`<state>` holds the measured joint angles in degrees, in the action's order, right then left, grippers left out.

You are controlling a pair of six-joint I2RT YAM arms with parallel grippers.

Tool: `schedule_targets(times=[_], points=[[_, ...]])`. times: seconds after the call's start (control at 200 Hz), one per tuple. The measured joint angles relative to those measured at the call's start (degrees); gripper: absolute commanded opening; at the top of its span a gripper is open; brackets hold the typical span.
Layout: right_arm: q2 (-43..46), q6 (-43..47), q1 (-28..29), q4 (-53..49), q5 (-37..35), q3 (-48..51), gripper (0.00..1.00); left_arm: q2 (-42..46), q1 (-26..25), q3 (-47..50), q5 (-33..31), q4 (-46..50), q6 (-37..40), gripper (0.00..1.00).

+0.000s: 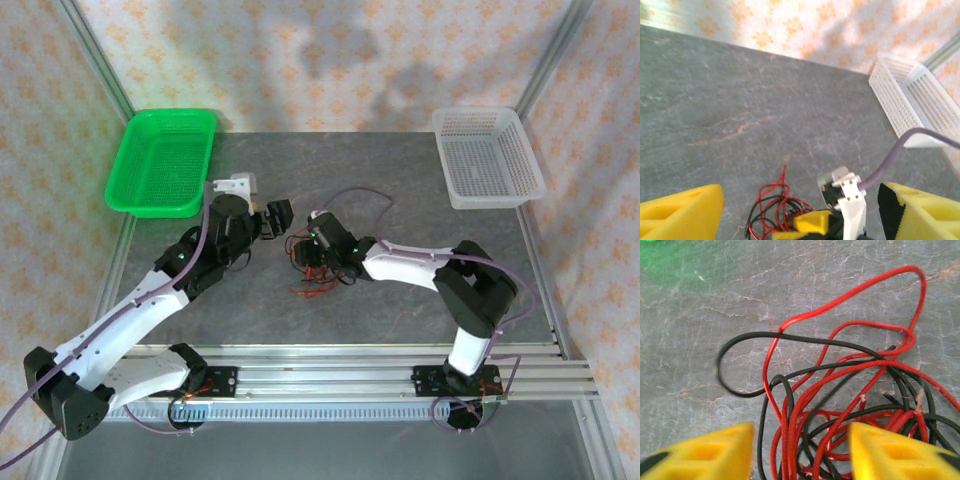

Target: Untangle the cables

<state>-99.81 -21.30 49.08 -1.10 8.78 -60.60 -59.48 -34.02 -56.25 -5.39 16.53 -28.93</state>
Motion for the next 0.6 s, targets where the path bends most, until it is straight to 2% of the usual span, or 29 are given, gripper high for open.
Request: schedule_targets(times=[0.205,0.34,0.601], points=[[9.7,-2.82,0.0,-4.48,-2.25,0.0,0.7,-3.74,0.0,-0.02,-0.96,3.45,-2.32,0.8],[18.1,-4.85,-0.87,-7.5,-5.49,1.49,0.7,-8.11,0.0,0.0,1.99,4.7,-3.17,0.77],[34.69,-7.72,-9.42,-11.02,-8.02,15.52,0.7,-20.85,-2.49,0.76,9.97,3.89,-5.77,0.76]])
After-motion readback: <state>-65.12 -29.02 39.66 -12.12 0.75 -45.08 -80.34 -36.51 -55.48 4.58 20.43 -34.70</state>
